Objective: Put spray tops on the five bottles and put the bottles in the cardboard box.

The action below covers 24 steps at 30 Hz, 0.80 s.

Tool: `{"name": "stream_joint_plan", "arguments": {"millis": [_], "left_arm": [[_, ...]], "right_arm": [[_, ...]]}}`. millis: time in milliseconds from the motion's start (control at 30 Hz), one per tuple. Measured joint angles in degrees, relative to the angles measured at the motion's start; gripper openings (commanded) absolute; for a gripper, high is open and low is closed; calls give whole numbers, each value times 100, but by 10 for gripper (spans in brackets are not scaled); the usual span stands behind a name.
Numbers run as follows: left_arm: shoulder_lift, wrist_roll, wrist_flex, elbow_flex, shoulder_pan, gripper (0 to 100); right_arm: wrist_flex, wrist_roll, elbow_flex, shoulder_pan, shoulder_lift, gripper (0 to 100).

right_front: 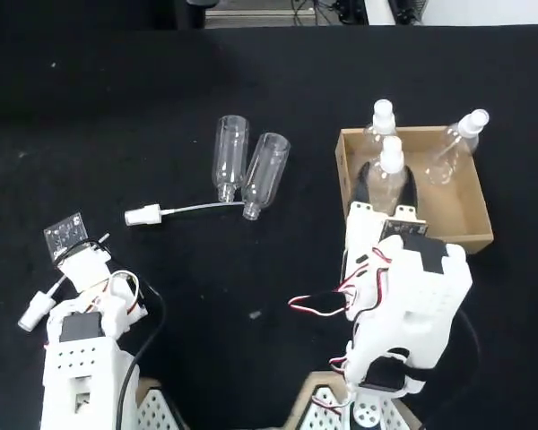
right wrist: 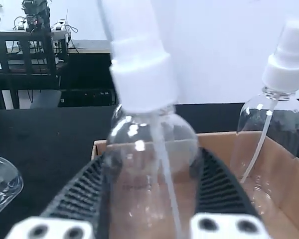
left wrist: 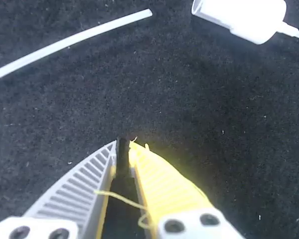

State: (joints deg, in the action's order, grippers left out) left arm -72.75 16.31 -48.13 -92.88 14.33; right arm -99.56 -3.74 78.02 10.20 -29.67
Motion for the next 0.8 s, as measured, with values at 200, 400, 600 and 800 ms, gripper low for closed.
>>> {"name": "stream_joint_plan", "arguments": {"millis": [200, 400, 600, 800], "left_arm": [[0, 0, 0, 0, 0, 40], [0, 0, 0, 0, 0, 40], [0, 0, 0, 0, 0, 40], [0, 0, 0, 0, 0, 40]], "right_arm": [[0, 0, 26, 0, 0, 186], [0, 0, 26, -18, 0, 188], [0, 0, 105, -18, 35, 188], [-9, 0, 158, -97, 53, 309]]}}
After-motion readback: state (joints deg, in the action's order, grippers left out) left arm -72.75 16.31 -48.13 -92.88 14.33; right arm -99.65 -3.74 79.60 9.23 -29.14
